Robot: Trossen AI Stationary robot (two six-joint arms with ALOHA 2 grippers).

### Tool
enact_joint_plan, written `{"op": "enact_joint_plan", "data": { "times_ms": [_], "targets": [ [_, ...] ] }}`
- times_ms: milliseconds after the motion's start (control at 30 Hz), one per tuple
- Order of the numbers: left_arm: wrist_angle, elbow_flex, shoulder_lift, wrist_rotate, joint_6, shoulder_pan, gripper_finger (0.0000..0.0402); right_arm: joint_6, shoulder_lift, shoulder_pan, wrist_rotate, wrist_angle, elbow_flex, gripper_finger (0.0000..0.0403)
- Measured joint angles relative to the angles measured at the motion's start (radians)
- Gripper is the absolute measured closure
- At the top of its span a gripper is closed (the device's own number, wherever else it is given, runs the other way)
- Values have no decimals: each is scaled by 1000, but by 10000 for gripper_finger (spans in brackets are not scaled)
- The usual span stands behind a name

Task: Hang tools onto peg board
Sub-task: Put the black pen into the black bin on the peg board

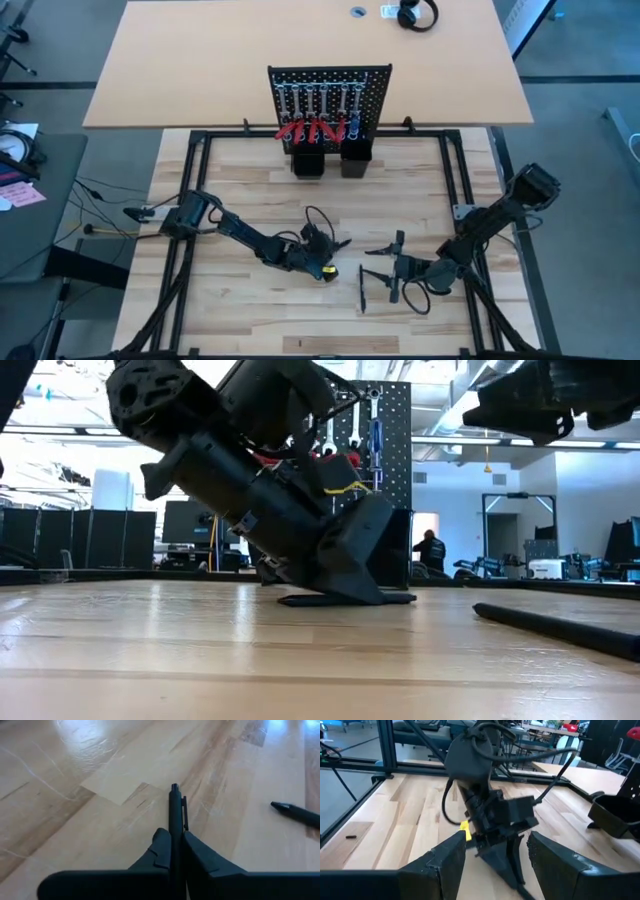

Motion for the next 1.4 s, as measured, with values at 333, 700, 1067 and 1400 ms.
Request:
{"op": "enact_joint_plan", "data": {
  "times_ms": [333,700,1067,1400],
  "targets": [
    [302,-215,-205,0,202,-20,393,88,77,-42,-54,31,-37,182],
    [892,-375,-324,139,438,-99,393,80,165,-210,-313,332,-33,182],
    [900,-333,-324,212,473,-115,393,-145,165,-257,-541,397,113,185],
    [917,-333,-324,216,477,-121,391,-156,165,-261,-543,363,126,305]
  ]
}}
